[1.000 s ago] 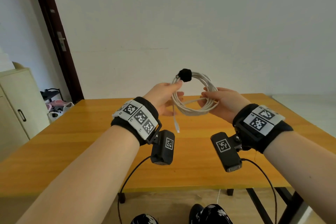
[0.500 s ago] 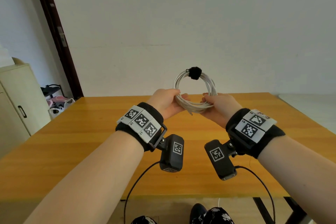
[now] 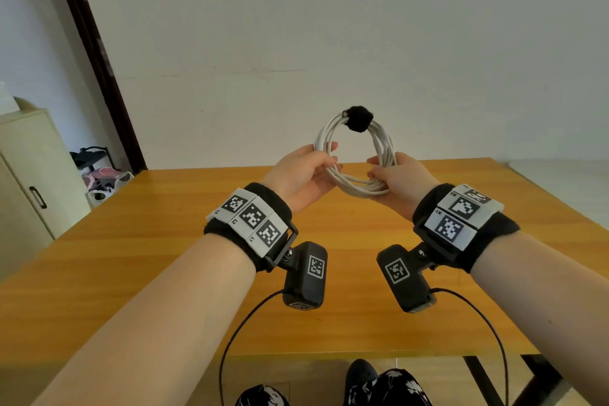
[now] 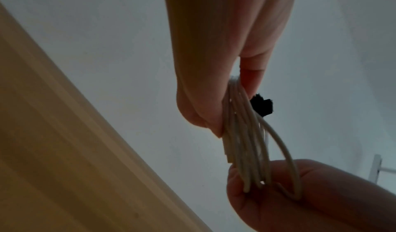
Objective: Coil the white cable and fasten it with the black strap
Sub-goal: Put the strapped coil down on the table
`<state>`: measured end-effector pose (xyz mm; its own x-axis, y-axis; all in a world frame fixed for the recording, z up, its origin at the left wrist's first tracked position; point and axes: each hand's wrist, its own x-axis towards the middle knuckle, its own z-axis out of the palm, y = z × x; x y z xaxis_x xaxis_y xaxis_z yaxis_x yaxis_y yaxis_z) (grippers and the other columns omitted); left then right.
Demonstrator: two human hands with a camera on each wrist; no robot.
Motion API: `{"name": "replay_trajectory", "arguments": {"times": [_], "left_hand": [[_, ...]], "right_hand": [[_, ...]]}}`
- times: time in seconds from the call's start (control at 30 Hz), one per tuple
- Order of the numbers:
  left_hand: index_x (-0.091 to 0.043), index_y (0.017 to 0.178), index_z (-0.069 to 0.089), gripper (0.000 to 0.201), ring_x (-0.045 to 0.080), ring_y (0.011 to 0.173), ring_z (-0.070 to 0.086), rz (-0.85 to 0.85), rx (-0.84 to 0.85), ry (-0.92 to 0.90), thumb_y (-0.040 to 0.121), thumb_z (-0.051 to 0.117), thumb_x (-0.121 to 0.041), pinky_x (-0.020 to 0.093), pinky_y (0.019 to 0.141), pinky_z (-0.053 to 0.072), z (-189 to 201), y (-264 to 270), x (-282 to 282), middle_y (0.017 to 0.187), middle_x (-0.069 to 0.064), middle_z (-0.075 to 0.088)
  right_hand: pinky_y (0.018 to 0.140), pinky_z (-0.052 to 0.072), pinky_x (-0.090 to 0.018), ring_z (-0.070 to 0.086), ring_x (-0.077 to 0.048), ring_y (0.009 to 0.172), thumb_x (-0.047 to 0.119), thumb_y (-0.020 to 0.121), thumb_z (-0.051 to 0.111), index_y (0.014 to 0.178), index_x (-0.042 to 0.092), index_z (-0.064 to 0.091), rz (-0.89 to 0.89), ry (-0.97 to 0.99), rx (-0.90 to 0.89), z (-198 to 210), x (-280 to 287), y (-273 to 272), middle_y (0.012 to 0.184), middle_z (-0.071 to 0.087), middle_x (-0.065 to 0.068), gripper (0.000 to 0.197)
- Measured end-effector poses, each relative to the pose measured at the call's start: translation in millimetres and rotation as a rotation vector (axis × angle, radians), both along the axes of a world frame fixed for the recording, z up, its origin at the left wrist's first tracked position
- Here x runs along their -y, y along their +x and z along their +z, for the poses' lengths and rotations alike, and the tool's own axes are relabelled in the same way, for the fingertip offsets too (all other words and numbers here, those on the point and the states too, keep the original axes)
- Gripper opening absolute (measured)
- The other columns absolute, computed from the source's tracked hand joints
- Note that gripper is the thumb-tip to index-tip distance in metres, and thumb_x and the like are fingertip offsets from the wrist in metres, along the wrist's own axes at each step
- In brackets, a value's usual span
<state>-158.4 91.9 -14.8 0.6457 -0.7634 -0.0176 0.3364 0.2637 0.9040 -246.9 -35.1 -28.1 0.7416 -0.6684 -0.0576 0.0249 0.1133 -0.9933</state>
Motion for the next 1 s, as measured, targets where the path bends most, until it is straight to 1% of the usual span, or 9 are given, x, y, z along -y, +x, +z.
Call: {"name": "replay_trajectory", "arguments": {"times": [0.13,0.17,0.2,0.23,0.27,0.33,0.57,0.77,1.0], "left_hand": [[-0.026,0.112,0.063,0.024,0.015,0.084,0.044,-0.077,0.245,0.249,0.094,0.05,-0.016,0.05,0.098,0.044,2.3,-0.4,-8.1,0.094,0.007,0.053],[-0.03,0.119,0.06,0.026,0.024,0.102,0.055,-0.082,0.33,0.328,0.095,0.051,-0.024,0.048,0.099,0.042,2.2,0.2,-9.6,0.105,0.007,0.057],[-0.033,0.125,0.056,0.03,0.023,0.125,0.038,-0.077,0.415,0.396,0.095,0.051,-0.03,0.041,0.097,0.04,1.8,1.0,-10.4,0.117,0.006,0.058],[-0.032,0.128,0.054,0.033,0.016,0.102,0.054,-0.067,0.483,0.444,0.095,0.05,-0.034,0.035,0.089,0.043,1.8,1.3,-10.7,0.12,0.003,0.058],[-0.03,0.127,0.054,0.033,0.013,0.084,0.054,-0.061,0.509,0.467,0.095,0.049,-0.035,0.028,0.075,0.044,1.7,1.8,-11.0,0.108,0.0,0.06],[-0.024,0.118,0.058,0.025,0.011,0.066,0.049,-0.072,0.451,0.459,0.095,0.051,-0.032,0.023,0.059,0.044,2.6,0.2,-12.8,0.083,-0.001,0.054],[-0.01,0.107,0.056,0.014,0.019,0.082,0.066,-0.104,0.305,0.3,0.095,0.05,-0.008,0.026,0.078,0.057,2.6,-4.0,-15.7,0.09,0.01,0.066],[-0.008,0.101,0.061,0.011,0.015,0.082,0.065,-0.07,0.318,0.291,0.092,0.055,-0.008,0.02,0.074,0.056,0.2,-8.7,-16.0,0.089,0.007,0.064],[-0.002,0.094,0.06,0.01,0.019,0.08,0.065,0.01,0.182,0.156,0.094,0.051,-0.004,0.026,0.074,0.057,-4.3,-16.7,-14.0,0.089,0.012,0.065]], "right_hand": [[0.064,0.049,-0.031,0.048,-0.019,0.068,0.0,0.095,0.04,0.109,0.008,0.051,-0.01,-0.067,-0.017,2.5,3.5,-2.4,0.079,0.048,-0.007,0.019],[0.064,0.048,-0.031,0.047,-0.019,0.068,0.0,0.095,0.04,0.109,0.008,0.051,-0.016,-0.087,-0.025,2.1,4.5,-3.1,0.079,0.047,-0.007,0.019],[0.064,0.047,-0.031,0.046,-0.019,0.068,0.0,0.095,0.04,0.109,0.008,0.051,-0.023,-0.109,-0.037,1.5,5.5,-3.9,0.079,0.046,-0.007,0.02],[0.065,0.046,-0.032,0.045,-0.018,0.068,0.0,0.095,0.039,0.11,0.008,0.052,-0.029,-0.131,-0.048,1.0,6.2,-4.6,0.079,0.045,-0.007,0.021],[0.065,0.045,-0.032,0.044,-0.018,0.067,-0.001,0.095,0.039,0.111,0.008,0.052,-0.033,-0.151,-0.057,0.5,6.3,-5.5,0.078,0.045,-0.007,0.022],[0.065,0.043,-0.033,0.043,-0.018,0.065,-0.001,0.095,0.038,0.111,0.008,0.052,-0.035,-0.185,-0.063,0.3,5.4,-6.5,0.078,0.044,-0.007,0.024],[0.061,0.041,-0.03,0.044,-0.017,0.063,0.001,0.095,0.039,0.107,0.01,0.052,-0.054,-0.286,-0.058,1.9,-0.4,-10.5,0.074,0.045,-0.005,0.02],[0.06,0.042,-0.029,0.044,-0.017,0.063,0.001,0.095,0.039,0.111,0.008,0.053,-0.034,-0.266,-0.072,-0.4,-3.2,-15.5,0.074,0.045,-0.006,0.023],[0.074,0.046,-0.035,0.047,-0.018,0.068,0.003,0.096,0.041,0.117,0.005,0.053,-0.012,-0.237,-0.077,1.2,-7.6,-19.1,0.078,0.046,-0.006,0.025]]}}
